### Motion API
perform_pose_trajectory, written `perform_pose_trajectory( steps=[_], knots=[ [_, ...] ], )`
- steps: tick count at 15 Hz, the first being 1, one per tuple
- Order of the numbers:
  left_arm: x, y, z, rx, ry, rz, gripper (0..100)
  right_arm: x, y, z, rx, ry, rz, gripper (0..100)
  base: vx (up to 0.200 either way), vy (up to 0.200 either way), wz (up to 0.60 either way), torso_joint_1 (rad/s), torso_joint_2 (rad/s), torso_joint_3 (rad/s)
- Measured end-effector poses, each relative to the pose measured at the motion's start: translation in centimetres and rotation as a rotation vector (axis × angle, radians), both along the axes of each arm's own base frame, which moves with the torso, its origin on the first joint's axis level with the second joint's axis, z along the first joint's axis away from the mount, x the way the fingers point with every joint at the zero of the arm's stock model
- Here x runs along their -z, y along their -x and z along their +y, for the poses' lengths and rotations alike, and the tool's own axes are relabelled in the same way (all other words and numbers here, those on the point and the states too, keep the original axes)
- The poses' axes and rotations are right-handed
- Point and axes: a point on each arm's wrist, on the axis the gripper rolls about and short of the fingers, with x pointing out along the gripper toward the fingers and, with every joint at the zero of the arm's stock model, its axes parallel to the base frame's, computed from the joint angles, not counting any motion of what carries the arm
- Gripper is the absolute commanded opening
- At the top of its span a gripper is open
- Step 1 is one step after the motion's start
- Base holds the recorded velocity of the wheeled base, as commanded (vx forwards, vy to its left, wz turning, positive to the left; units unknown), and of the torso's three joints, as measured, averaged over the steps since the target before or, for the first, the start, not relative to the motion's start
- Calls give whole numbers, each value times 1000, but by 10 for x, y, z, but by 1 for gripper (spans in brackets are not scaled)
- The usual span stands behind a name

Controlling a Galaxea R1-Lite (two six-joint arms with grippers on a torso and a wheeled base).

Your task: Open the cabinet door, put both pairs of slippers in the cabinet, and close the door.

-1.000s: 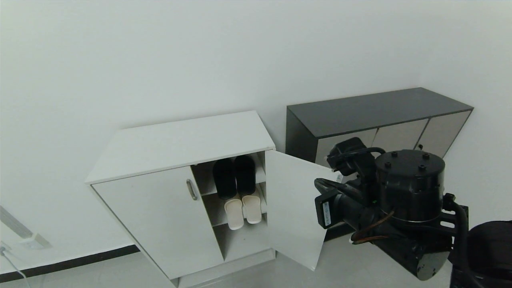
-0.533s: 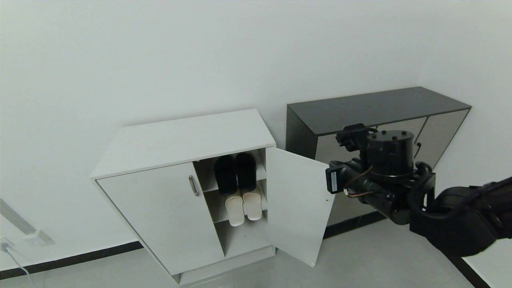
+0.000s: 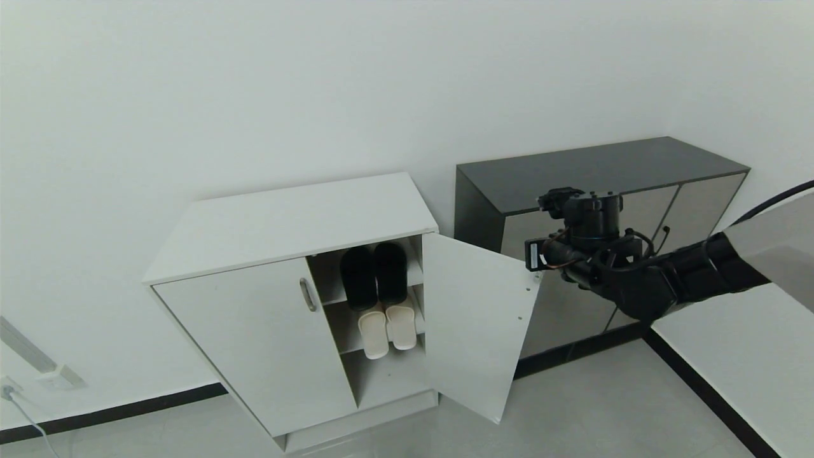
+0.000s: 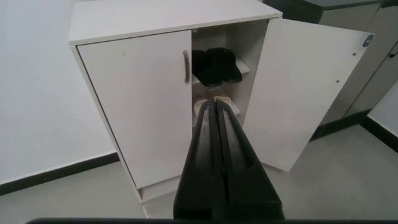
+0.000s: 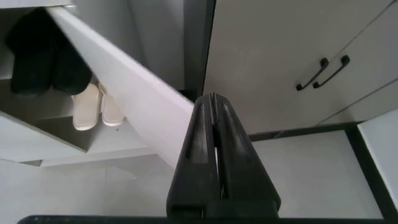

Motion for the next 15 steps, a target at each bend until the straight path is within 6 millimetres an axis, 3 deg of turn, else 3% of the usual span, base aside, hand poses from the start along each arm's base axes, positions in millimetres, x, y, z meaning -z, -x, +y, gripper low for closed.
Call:
perform_pose_trajectory(
  steps=[6,15],
  knots=[
    [0,0,0,0,0,0,0,29,-42,-5,37,0,8,0,0,0,0,0,0,0],
    [0,0,0,0,0,0,0,48,-54,-1,39,13,39,0,0,0,0,0,0,0]
  ],
)
